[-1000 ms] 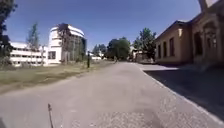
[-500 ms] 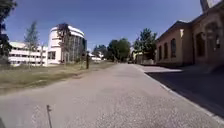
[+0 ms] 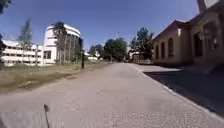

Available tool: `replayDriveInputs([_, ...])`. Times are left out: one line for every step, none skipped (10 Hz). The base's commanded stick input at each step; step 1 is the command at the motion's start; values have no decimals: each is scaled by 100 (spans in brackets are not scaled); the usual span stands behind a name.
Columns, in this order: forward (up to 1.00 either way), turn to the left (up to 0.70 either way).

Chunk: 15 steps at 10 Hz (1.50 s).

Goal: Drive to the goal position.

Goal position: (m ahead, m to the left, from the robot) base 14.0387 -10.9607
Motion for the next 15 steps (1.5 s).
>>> replayDriveInputs([70, -14])
replayDriveInputs([70, -14])
replayDriveInputs([70, -14])
replayDriveInputs([70, -14])
replayDriveInputs([70, -14])
replayDriveInputs([70, -14])
replayDriveInputs([70, -14])
replayDriveInputs([70, -14])
replayDriveInputs([70, -14])
replayDriveInputs([70, -14])
replayDriveInputs([70, -14])
replayDriveInputs([70, -14])
replayDriveInputs([70, -14])
replayDriveInputs([70, -14])
replayDriveInputs([70, -14])
